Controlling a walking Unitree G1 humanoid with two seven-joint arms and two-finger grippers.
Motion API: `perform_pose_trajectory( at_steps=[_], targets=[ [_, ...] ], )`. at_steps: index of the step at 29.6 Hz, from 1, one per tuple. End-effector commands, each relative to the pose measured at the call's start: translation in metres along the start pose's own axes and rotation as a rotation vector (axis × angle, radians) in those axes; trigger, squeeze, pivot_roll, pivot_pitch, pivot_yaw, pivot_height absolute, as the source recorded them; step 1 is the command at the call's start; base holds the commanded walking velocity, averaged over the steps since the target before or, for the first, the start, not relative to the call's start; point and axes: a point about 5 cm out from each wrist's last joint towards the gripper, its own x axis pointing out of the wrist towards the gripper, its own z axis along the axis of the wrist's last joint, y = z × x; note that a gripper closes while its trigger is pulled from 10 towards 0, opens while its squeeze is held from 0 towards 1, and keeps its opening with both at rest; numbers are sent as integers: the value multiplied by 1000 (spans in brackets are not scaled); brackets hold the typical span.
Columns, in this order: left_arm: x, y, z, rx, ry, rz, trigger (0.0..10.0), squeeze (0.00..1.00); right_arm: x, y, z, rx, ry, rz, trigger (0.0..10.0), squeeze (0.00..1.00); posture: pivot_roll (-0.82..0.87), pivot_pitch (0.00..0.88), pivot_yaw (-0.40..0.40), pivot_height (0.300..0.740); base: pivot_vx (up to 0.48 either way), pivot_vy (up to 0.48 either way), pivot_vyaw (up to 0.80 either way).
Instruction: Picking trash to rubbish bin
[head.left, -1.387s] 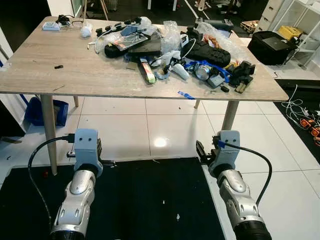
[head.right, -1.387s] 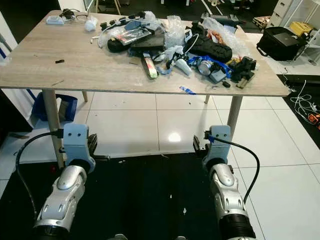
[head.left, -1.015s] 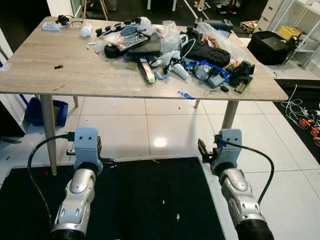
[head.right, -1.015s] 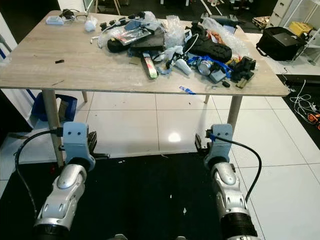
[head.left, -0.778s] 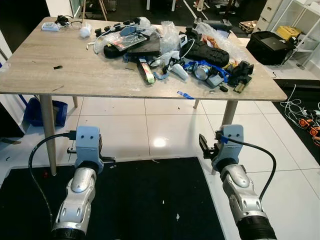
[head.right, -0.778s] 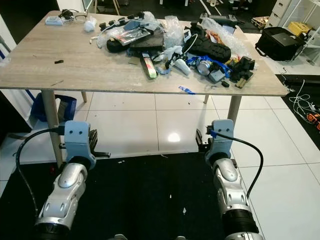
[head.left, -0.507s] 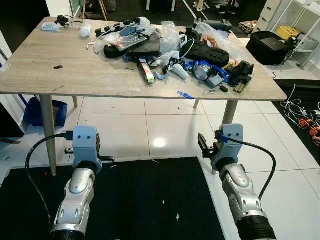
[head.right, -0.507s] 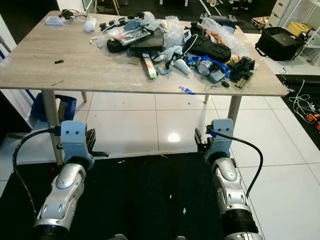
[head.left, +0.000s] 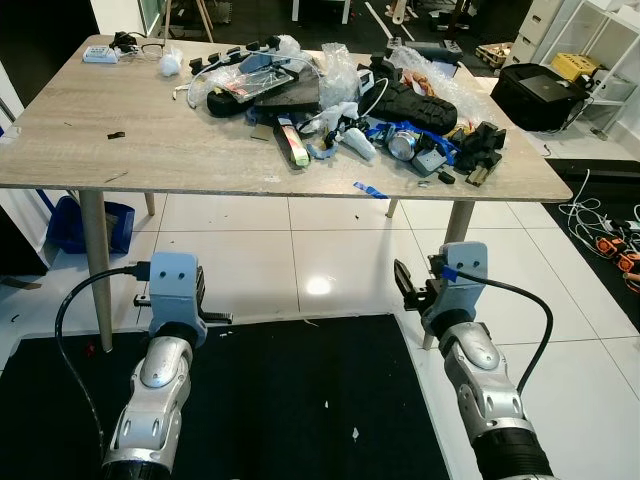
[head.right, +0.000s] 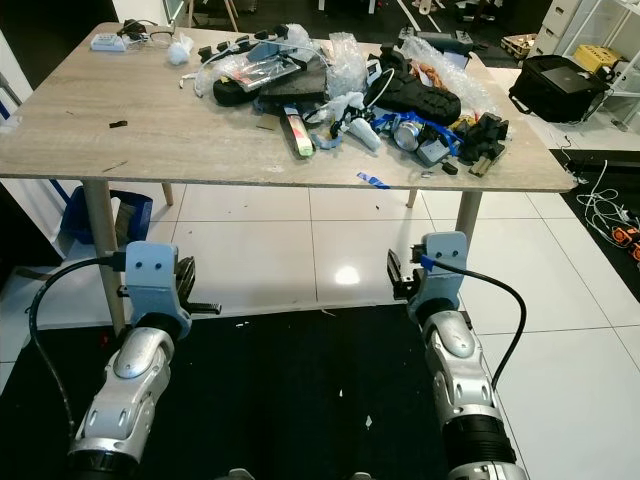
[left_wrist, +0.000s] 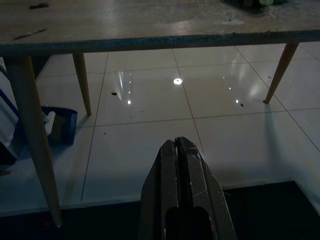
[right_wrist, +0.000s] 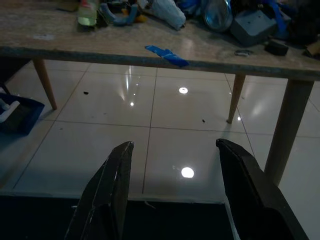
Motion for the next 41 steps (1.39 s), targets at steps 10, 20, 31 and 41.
perform_pose_trajectory(
  at_steps=[10,20,31,41],
  targets=[
    [1,-1,6,8,-25,-7,10000,0,4,4,14,5,-50,24,10000,0,-6,123,-61,740,284,0,0],
    [2,-1,8,7,-36,-10,10000,0,4,3,21,-29,-71,36,10000,0,-8,123,-63,740,317,0,0],
    [3,-2,9,6,-40,-10,10000,0,5,4,24,-41,-80,45,10000,0,-10,126,-66,740,320,0,0],
    [3,-3,8,5,-39,-12,10000,0,5,4,24,-44,-79,48,10000,0,-11,125,-69,740,333,0,0]
  ],
)
